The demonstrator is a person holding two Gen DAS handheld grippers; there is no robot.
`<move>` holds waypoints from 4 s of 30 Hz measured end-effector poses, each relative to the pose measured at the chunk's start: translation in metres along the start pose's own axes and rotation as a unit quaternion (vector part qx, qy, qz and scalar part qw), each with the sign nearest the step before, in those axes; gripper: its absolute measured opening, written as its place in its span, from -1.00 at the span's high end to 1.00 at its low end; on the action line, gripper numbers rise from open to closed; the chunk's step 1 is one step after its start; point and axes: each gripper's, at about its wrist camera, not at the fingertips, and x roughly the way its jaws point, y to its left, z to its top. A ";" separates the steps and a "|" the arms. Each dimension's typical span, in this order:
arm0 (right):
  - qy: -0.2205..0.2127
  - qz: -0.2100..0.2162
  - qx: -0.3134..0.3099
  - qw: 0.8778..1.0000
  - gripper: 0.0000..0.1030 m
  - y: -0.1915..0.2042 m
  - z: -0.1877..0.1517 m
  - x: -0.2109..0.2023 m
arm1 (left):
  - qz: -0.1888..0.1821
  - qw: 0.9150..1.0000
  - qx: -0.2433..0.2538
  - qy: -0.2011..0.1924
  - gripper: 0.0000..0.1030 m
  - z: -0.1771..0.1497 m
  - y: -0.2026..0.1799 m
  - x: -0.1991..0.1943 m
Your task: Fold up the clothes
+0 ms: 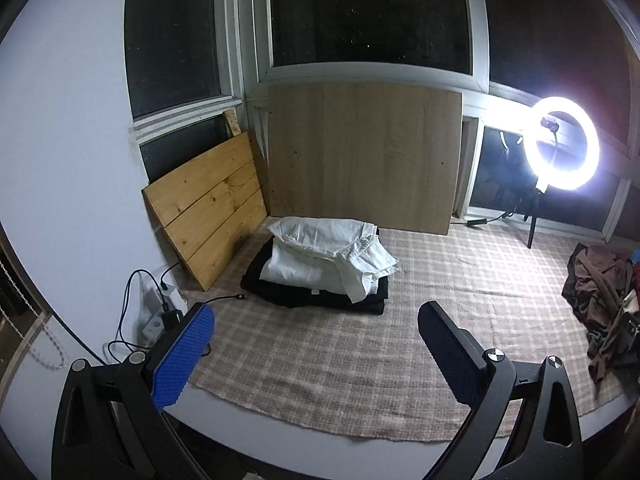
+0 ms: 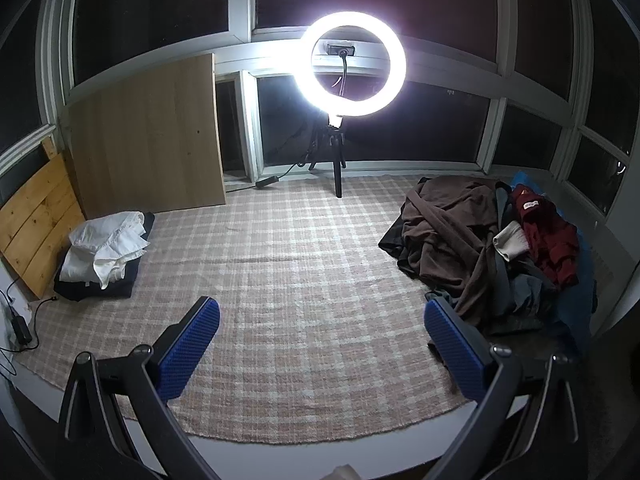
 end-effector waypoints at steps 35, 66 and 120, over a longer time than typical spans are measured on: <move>0.002 0.039 0.000 0.999 -1.00 0.008 -0.002 0.033 | -0.008 0.999 0.003 0.039 -0.97 -0.017 -0.001 0.052; -0.007 -0.168 0.109 0.980 -0.99 -0.143 -0.030 -0.004 | -0.208 0.969 0.113 0.075 -0.97 -0.002 -0.152 0.111; -0.044 0.053 0.102 0.992 0.64 -0.361 0.156 0.097 | -0.118 0.984 0.116 0.066 -0.97 0.044 -0.289 0.124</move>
